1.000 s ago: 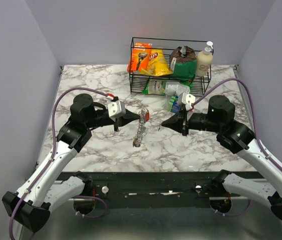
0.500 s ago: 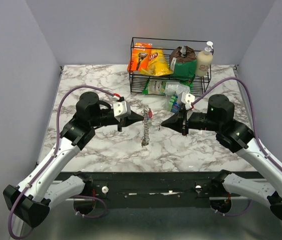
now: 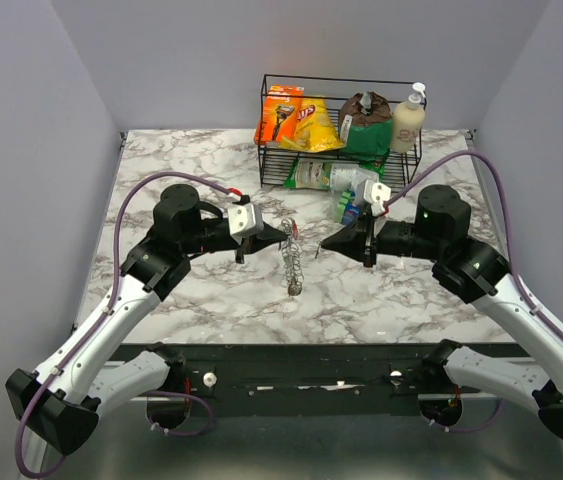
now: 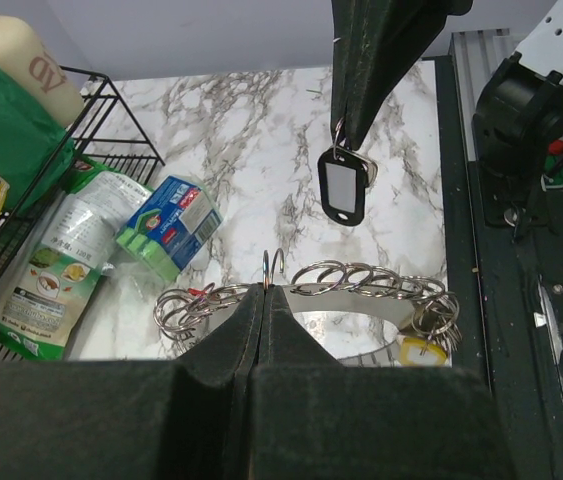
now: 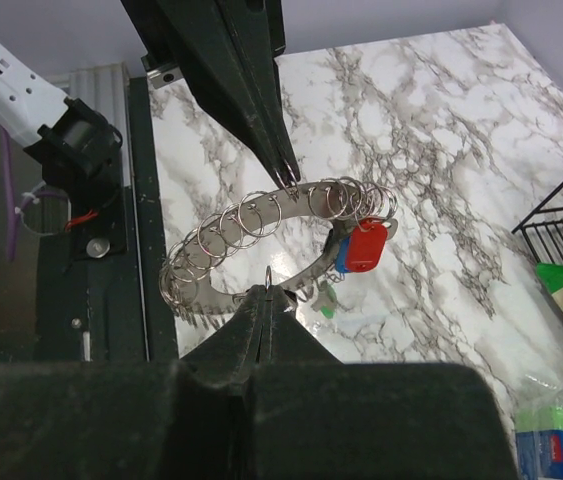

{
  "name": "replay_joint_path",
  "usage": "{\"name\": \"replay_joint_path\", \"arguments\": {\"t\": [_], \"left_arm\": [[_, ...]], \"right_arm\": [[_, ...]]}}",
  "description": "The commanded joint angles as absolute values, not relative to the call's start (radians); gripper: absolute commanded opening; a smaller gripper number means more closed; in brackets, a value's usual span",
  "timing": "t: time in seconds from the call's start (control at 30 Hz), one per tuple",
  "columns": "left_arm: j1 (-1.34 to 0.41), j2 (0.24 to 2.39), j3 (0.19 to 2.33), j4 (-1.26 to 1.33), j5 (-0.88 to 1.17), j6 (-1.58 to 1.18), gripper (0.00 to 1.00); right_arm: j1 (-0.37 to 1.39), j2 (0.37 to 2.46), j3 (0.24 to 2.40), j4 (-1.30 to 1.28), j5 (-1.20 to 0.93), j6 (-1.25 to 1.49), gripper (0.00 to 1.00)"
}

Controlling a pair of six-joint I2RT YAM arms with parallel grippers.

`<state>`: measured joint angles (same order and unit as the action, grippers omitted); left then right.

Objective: Put the keys on the keyring

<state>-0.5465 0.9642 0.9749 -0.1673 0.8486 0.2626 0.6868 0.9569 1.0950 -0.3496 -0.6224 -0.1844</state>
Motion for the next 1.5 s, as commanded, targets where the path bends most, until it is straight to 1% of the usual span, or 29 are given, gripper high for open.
{"name": "replay_joint_path", "arguments": {"t": [0.0,0.3,0.7,1.47], "left_arm": [[-0.554,0.943,1.014,-0.155,0.835,0.281,0.0],[-0.56,0.937,1.009,-0.158,0.828,0.284,0.0],[-0.561,0.931,1.011,-0.164,0.821,0.287,0.0],[-0.568,0.934,1.012,-0.169,0.813,0.284,0.0]], "right_arm": [[0.684,0.988,1.138,-0.354,-0.63,-0.176,0.01],[0.683,1.074,1.21,-0.354,-0.679,-0.147,0.01],[0.683,1.15,1.244,-0.328,-0.785,-0.109,0.01],[0.686,1.173,1.233,-0.262,-0.865,-0.051,0.01]]}}
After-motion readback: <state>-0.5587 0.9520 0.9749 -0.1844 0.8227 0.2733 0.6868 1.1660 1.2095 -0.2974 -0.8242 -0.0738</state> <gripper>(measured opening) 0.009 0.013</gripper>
